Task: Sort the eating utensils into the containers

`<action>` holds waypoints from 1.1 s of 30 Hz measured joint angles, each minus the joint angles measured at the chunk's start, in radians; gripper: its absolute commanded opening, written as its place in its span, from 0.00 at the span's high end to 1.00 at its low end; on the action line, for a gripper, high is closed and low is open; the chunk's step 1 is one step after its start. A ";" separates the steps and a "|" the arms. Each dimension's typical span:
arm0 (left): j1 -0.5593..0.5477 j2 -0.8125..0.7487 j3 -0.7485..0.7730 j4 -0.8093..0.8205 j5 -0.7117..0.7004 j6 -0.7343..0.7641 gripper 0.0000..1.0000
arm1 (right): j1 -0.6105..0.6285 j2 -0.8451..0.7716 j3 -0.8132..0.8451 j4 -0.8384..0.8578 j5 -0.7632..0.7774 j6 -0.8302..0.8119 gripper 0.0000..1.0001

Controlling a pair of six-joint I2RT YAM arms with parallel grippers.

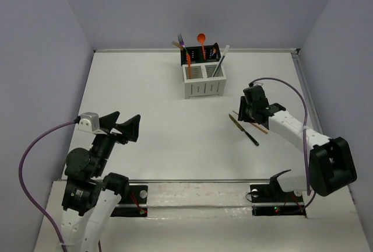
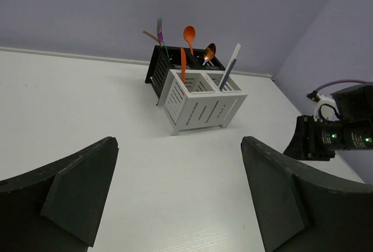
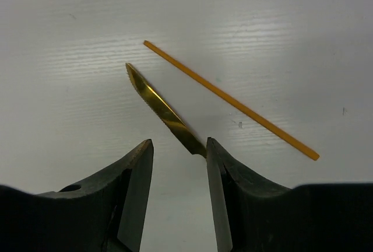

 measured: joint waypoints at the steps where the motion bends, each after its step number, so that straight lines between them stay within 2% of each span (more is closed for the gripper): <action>1: -0.002 -0.002 0.000 0.000 0.000 0.000 0.01 | -0.013 0.021 0.000 -0.011 -0.007 -0.001 0.50; 6: -0.019 -0.003 0.000 0.000 0.000 0.000 0.01 | -0.051 0.123 0.000 -0.057 -0.048 -0.007 0.38; 11: -0.034 -0.016 0.000 -0.001 -0.002 0.000 0.01 | -0.106 0.149 -0.010 -0.059 -0.109 -0.009 0.37; 20: -0.053 -0.036 0.000 -0.001 -0.011 0.000 0.01 | -0.116 0.138 -0.078 -0.050 -0.260 0.012 0.38; 26: -0.053 -0.047 0.000 -0.002 -0.014 0.000 0.01 | -0.111 0.097 -0.114 -0.048 -0.294 0.028 0.41; 29: -0.053 -0.048 0.000 -0.002 -0.016 0.000 0.01 | -0.077 0.101 -0.113 -0.047 -0.293 0.034 0.45; 33: -0.054 -0.048 0.000 -0.003 -0.017 0.000 0.01 | 0.037 0.137 -0.087 -0.045 -0.276 0.051 0.52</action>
